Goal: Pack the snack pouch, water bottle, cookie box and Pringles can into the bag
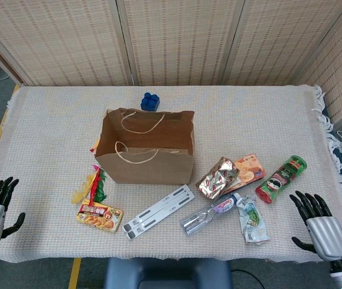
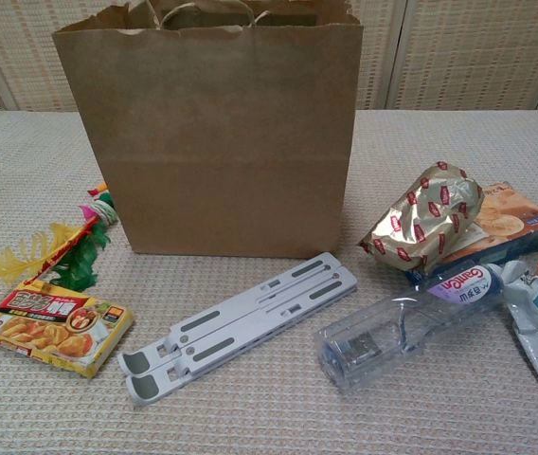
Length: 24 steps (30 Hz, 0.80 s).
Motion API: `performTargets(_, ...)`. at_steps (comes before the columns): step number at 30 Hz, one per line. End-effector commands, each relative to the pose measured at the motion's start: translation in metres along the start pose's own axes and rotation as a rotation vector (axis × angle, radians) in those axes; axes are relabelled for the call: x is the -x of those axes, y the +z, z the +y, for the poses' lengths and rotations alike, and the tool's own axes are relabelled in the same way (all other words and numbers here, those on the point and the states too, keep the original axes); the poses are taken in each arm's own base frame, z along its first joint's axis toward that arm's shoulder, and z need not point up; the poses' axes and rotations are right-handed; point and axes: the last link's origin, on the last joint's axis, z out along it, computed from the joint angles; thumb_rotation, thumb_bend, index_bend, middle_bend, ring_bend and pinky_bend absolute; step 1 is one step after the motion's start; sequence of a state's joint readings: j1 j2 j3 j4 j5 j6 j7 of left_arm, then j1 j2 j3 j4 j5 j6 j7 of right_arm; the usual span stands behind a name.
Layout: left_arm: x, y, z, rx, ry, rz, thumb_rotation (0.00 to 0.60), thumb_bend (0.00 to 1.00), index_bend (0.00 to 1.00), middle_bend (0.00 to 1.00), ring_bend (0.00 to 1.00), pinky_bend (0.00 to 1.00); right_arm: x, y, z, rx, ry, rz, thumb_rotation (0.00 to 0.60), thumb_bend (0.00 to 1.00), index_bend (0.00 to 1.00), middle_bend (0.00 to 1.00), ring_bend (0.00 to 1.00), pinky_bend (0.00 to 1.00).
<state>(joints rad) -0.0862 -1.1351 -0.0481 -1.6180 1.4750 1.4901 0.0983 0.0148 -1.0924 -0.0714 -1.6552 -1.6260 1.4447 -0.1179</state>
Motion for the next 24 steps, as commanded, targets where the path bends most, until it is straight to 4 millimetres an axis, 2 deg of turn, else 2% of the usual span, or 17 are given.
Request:
performTargets(1, 0.000, 0.000, 0.000, 0.000, -0.001, 0.000, 0.600, 0.36, 0.00, 0.00, 0.00, 0.00, 0.000, 0.000, 0.000, -0.001, 0.000, 0.000, 0.600, 0.04, 0.00, 0.00, 0.00, 0.00)
performTargets(10, 0.000, 0.001, 0.000, 0.000, 0.002, -0.002, 0.600, 0.36, 0.00, 0.00, 0.00, 0.00, 0.002, 0.000, -0.007, -0.048, 0.025, -0.018, 0.600, 0.04, 0.00, 0.00, 0.00, 0.00)
performTargets(17, 0.000, 0.001, 0.000, -0.003, 0.000, -0.005, 0.600, 0.36, 0.00, 0.00, 0.00, 0.00, 0.015, -0.004, -0.031, -0.141, 0.019, -0.145, 0.600, 0.04, 0.00, 0.00, 0.00, 0.00)
performTargets(24, 0.000, 0.000, 0.000, 0.000, -0.001, -0.004, 0.600, 0.36, 0.00, 0.00, 0.00, 0.00, 0.031, -0.001, -0.060, -0.216, -0.063, -0.179, 0.600, 0.04, 0.00, 0.00, 0.00, 0.00)
